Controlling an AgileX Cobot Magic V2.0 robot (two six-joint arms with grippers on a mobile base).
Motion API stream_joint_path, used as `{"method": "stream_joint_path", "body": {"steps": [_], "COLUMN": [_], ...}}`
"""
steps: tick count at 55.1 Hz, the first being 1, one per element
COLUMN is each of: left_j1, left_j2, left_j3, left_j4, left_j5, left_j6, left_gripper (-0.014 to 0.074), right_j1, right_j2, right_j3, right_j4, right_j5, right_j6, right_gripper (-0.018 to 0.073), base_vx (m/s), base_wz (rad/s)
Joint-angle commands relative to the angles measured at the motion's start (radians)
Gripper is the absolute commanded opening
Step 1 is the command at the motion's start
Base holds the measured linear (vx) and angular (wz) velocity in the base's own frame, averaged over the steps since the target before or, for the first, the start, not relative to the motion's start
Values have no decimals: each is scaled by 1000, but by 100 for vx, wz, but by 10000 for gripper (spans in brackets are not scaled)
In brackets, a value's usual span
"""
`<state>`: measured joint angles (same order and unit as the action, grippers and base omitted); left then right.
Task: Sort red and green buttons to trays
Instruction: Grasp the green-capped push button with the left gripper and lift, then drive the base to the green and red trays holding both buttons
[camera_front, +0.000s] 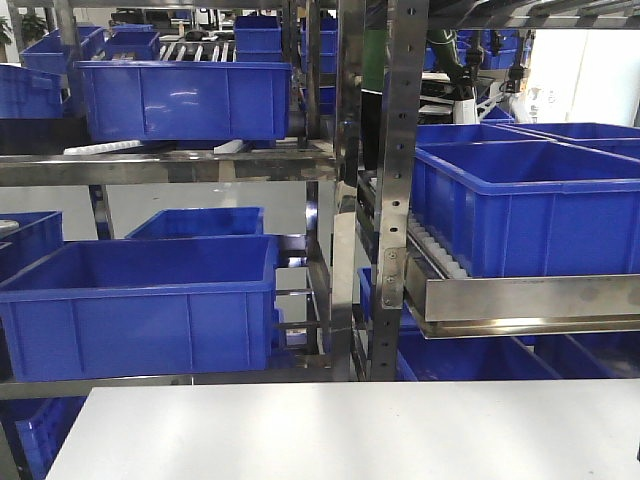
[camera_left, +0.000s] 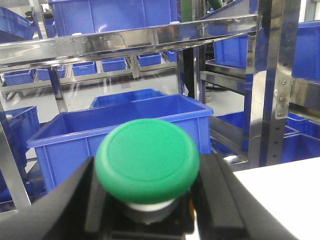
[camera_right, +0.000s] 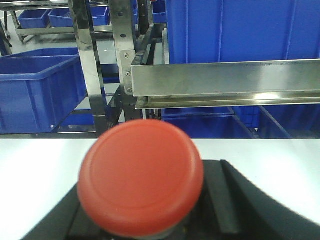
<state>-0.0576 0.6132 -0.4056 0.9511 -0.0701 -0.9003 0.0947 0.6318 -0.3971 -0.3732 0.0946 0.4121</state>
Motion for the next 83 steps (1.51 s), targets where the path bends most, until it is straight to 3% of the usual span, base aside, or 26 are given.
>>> {"method": "stream_joint_path", "body": {"steps": [1,40,83], "left_j1": [-4,-4,-4], "left_j2": [-1,-1,-1], "left_j3": [-30,-30,-30], "left_j4": [-8,-8,-8], "left_j5": [-43,-44,-44], "left_j6": [-10,-10,-10], "left_gripper": [1,3,3], "right_j1": [-7,-7,-7], "right_j2": [-1,-1,-1], "right_j3": [-30,-30,-30], "right_j4": [-13,-13,-13], "right_j5": [-77,-77,-77], "right_j6": [-2,-2,-2], "right_gripper": [-3,-3,-3], "base_vx": [0,-1,-11], "base_wz": [0,8,64]}}
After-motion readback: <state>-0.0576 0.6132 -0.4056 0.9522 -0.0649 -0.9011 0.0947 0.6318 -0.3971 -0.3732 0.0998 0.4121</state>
